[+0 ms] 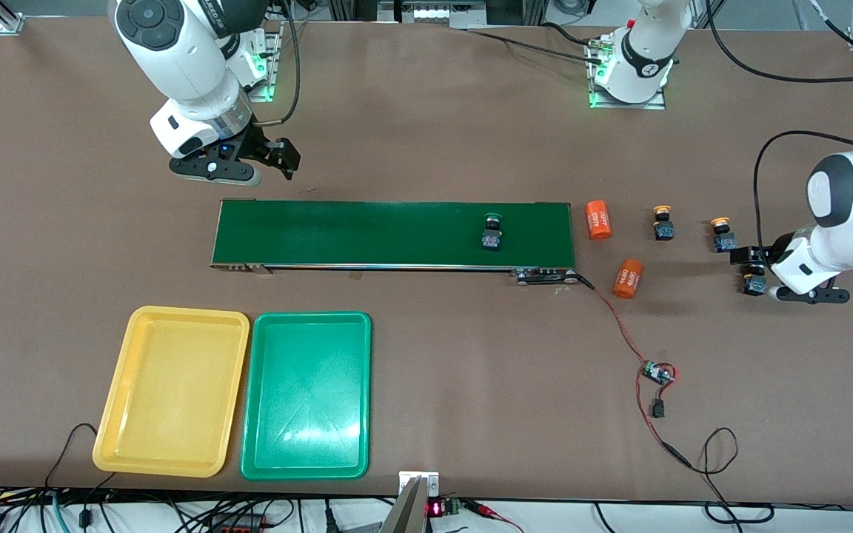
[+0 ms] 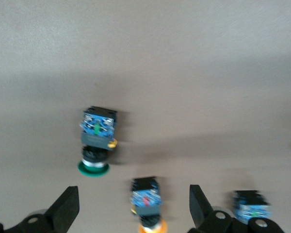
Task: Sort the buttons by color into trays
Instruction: 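Open the left gripper and return it to the remaining buttons, then grasp another green-based push button with the left gripper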
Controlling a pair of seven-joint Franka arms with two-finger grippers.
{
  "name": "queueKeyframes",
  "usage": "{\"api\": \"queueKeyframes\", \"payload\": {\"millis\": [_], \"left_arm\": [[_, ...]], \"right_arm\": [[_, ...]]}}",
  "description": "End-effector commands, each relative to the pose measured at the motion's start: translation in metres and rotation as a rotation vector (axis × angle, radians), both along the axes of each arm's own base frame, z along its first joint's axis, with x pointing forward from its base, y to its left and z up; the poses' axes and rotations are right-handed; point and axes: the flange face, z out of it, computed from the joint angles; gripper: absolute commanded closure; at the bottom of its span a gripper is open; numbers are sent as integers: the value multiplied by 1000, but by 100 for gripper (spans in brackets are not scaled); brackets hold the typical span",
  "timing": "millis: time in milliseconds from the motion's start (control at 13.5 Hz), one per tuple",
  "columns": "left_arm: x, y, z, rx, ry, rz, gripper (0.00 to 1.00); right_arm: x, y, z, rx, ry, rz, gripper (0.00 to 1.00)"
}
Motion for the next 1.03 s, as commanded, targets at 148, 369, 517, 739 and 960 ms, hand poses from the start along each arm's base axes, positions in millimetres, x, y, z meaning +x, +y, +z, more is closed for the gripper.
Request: {"api": "queueKeyframes", "payload": {"millis": [148,369,517,739,960], "left_arm": [[19,58,-37,-88,-13,-221,0],[24,62,-38,-97,-17,-257,0],[19,66,-57,-124,-10,-238,0],[20,62,-69,-137,-20,-236,0],[20,62,-75,-137,-32,-235,17]], "right_arm": [[-7,-1,4,-8,-24,-13,0],[-7,-1,4,-8,-24,-13,0],[-7,-2,5,-7,-25,-14,0],[-7,-2,5,-7,-25,-14,0],[-7,-3,5,-8,-24,-16,0]]}}
